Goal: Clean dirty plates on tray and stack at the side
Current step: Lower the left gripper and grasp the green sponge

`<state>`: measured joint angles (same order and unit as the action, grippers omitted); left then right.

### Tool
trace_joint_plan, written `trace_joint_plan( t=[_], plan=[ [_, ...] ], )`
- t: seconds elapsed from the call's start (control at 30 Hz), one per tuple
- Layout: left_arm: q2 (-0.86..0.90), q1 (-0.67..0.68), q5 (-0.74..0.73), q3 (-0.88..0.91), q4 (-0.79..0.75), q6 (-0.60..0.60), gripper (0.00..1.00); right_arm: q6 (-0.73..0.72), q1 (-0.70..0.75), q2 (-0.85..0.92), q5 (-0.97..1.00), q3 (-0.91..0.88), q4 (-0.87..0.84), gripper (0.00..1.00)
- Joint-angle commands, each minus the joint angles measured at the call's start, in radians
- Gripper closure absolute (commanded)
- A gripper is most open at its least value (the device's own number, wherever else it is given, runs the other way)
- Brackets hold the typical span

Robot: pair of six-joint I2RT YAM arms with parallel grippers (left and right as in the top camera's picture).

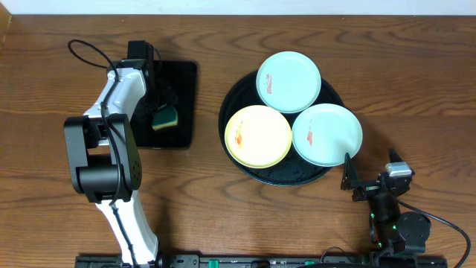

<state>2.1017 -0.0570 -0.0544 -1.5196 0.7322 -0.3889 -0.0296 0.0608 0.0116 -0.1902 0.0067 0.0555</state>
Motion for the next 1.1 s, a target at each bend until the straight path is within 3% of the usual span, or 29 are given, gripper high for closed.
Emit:
trace_joint_plan(
  t=[0.0,0.1,0.77,1.07],
  plan=[
    [0.004,-0.002,-0.039,0.013,0.006,0.091,0.25,0.001,0.004,-0.006,-0.009,0.0,0.005,0.01],
    [0.004,-0.002,-0.089,0.013,0.005,0.116,0.25,0.001,0.004,-0.006,-0.009,0.0,0.005,0.01],
    [0.01,-0.003,-0.031,0.013,-0.013,0.116,0.26,0.001,0.004,-0.006,-0.009,0.0,0.005,0.01],
    [0.01,-0.003,-0.007,0.013,-0.017,0.116,0.45,0.001,0.004,-0.006,-0.009,0.0,0.005,0.01]
  ],
)
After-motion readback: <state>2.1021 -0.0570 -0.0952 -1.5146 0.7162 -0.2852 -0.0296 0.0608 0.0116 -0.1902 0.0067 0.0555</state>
